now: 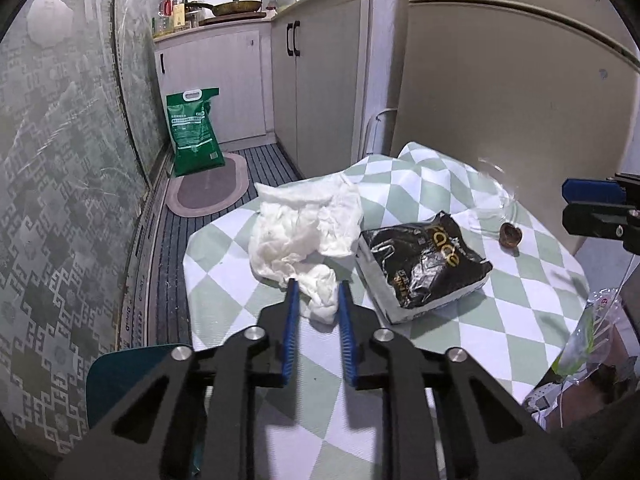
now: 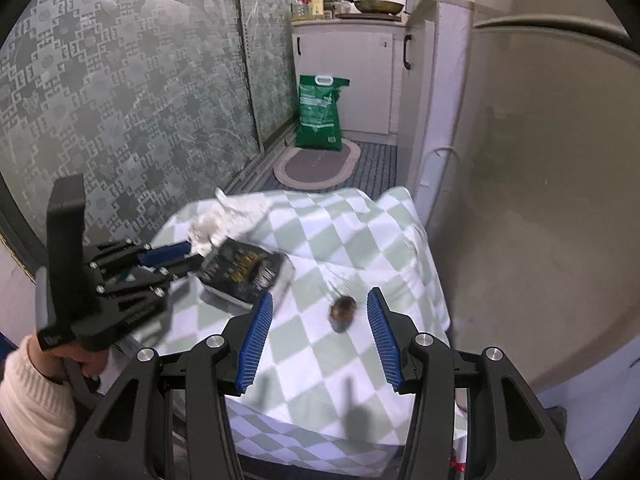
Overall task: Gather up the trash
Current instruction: 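Grasp the white tissues with the left tool while the right tool grasps the brown shell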
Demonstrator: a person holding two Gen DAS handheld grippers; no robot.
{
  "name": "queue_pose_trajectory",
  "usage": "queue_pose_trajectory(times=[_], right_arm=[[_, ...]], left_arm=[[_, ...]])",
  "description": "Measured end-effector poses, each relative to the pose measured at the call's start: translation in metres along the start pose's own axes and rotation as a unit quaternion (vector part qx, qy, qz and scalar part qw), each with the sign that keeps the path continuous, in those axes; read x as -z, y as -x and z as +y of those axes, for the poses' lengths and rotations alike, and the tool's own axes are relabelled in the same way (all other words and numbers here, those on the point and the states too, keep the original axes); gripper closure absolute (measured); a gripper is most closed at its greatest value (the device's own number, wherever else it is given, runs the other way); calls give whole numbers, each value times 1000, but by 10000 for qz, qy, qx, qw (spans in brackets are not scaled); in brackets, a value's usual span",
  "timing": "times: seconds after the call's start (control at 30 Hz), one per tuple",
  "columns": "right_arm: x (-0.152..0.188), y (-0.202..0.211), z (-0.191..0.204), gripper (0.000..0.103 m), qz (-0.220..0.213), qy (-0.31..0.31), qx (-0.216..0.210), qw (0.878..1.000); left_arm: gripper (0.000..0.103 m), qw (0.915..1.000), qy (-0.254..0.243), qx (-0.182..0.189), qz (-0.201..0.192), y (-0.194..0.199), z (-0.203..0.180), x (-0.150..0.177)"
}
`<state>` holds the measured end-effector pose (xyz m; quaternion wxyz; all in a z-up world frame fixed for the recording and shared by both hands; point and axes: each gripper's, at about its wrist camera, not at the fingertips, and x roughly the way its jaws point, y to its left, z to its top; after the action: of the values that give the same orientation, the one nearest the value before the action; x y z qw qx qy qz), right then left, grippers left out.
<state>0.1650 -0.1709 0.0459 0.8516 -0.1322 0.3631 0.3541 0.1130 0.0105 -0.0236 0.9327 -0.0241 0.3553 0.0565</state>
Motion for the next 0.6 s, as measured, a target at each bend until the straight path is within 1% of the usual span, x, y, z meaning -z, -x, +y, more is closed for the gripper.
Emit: queue_pose_trajectory(times=[0.03,0.1,0.2,0.4,0.5,0.6], right_arm=[[3,-2,-2,53,42,0,21,10000],[7,-5,-5,53,121,26,84,9999],[13,-13,-8,53,281,108,207,9993],[16,-26,-7,53,391,237,293,9985],[15,-32,-4,61,433,287,298,9982],[14,-41,-1,67,497,318,299,9978]], left_arm=[[93,10000,4,-12,1,0,0,0],[96,10000,72,4,-3,1,2,0],[98,9997,230,-61,-41,2,6,-2],[99,9984,507,126,-197,10,13,-5],[99,9972,652,218,-279,15,17,-5],[99,9955,782,338,-407,22,22,-6]])
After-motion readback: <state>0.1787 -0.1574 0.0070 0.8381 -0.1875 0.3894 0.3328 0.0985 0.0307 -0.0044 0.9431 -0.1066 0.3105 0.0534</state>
